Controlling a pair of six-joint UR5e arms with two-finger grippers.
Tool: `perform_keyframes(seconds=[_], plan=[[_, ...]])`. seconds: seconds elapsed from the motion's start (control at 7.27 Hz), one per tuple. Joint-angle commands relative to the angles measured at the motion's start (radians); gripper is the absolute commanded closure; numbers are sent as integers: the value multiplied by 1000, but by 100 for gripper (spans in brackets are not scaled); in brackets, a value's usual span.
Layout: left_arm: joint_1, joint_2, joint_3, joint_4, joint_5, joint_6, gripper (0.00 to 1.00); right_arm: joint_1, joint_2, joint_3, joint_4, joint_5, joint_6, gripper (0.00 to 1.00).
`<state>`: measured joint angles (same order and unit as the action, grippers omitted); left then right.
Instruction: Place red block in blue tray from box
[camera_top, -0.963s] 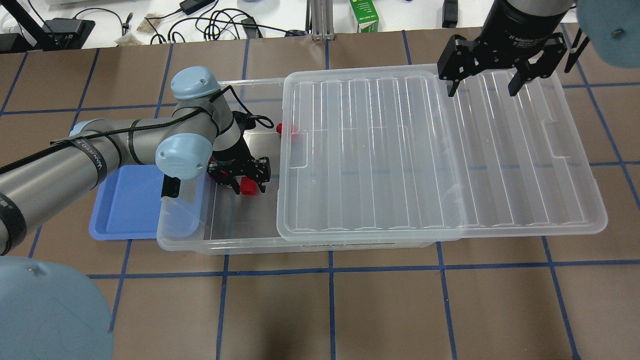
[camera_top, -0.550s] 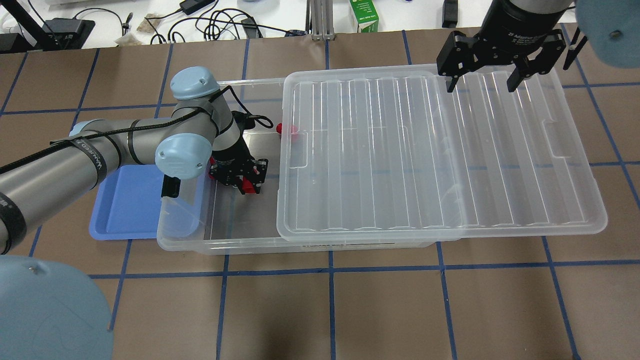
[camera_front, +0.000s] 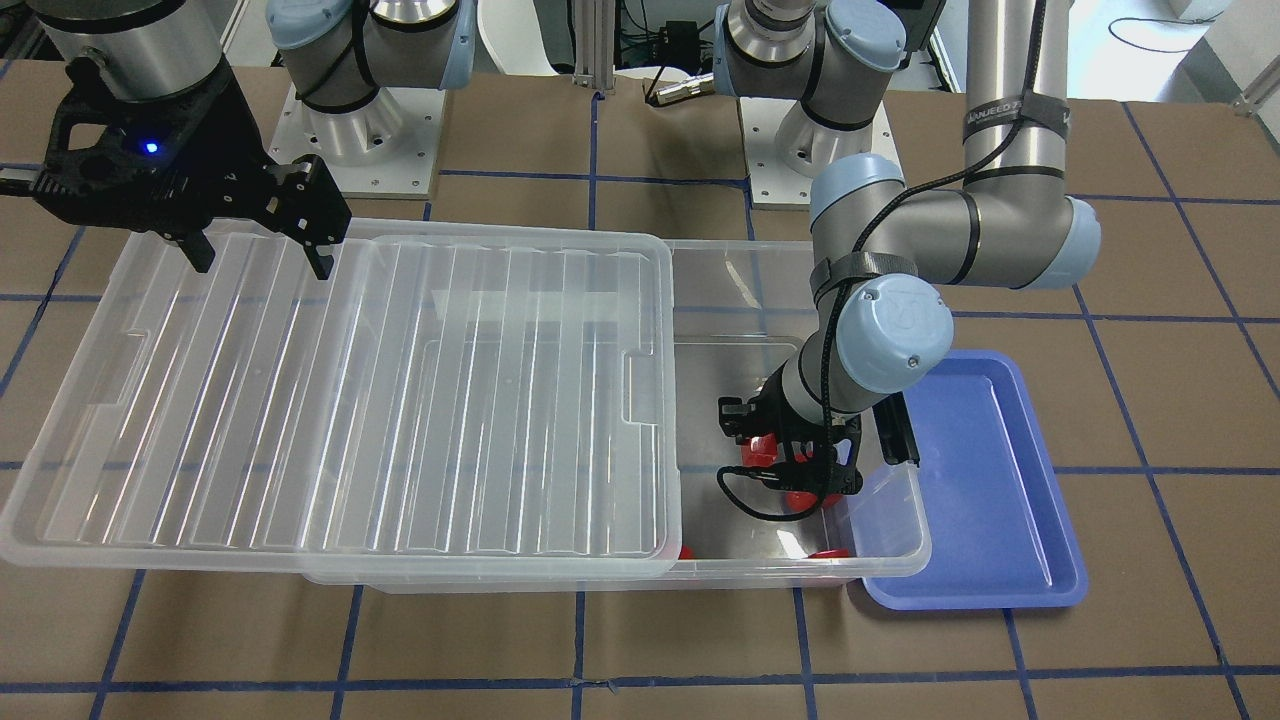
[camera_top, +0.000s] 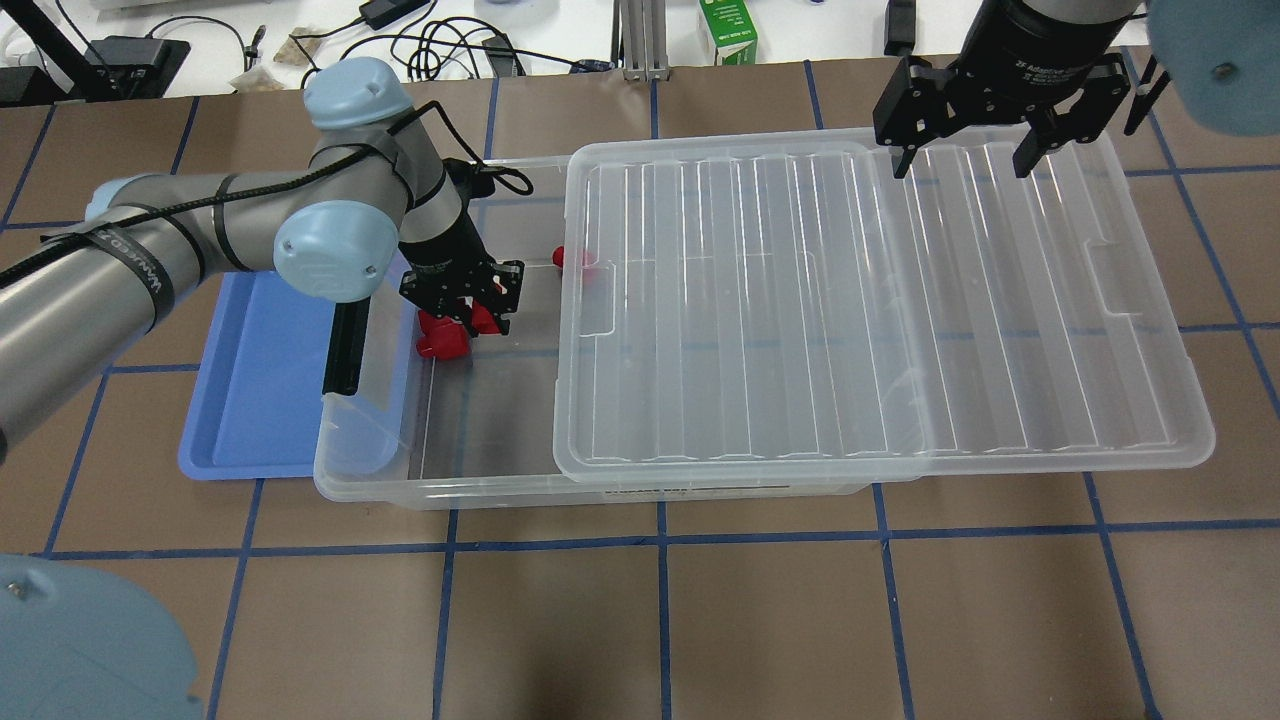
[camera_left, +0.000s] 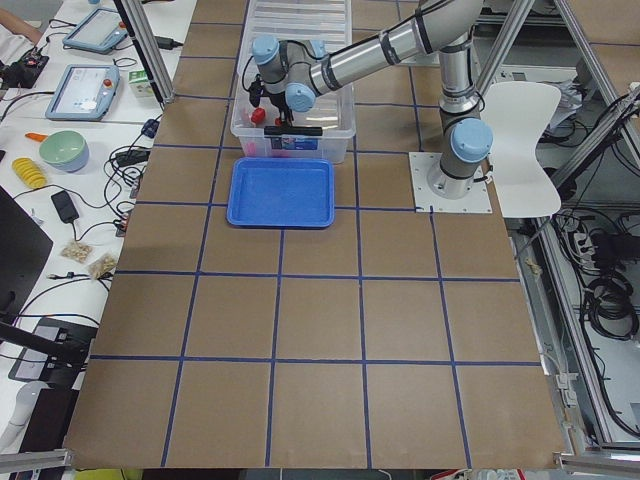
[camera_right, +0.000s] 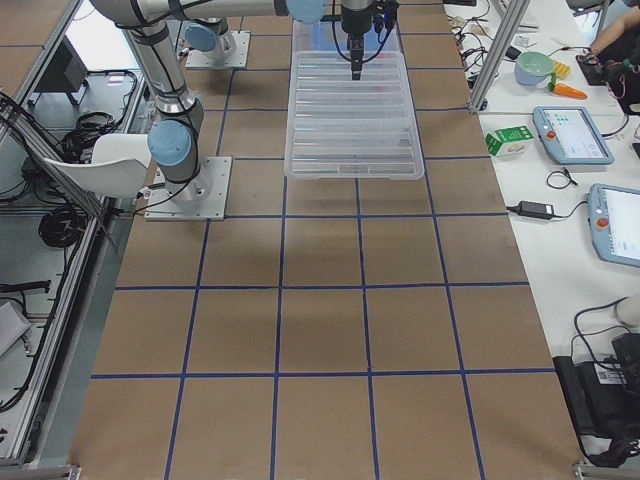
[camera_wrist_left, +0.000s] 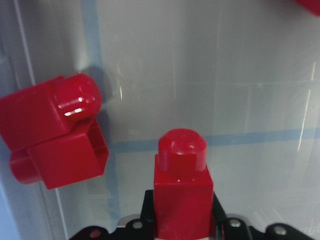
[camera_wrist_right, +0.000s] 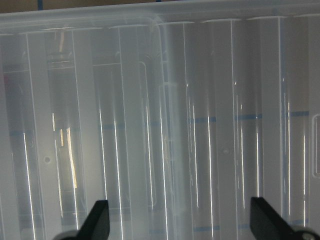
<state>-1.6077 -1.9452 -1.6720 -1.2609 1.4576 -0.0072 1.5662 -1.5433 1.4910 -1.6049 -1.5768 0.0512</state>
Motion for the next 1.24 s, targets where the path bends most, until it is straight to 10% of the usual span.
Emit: perform_keyframes(seconds=[0.0, 0.41, 1.1], plan=[[2, 50, 127, -196, 3, -1, 100, 0, 0, 0, 0, 0, 1, 0], [130, 112, 265, -352, 41, 28, 100, 0, 0, 0, -1, 0, -1, 0], [411, 66, 217, -341, 110, 461, 100, -26, 8, -2, -7, -9, -69, 0]])
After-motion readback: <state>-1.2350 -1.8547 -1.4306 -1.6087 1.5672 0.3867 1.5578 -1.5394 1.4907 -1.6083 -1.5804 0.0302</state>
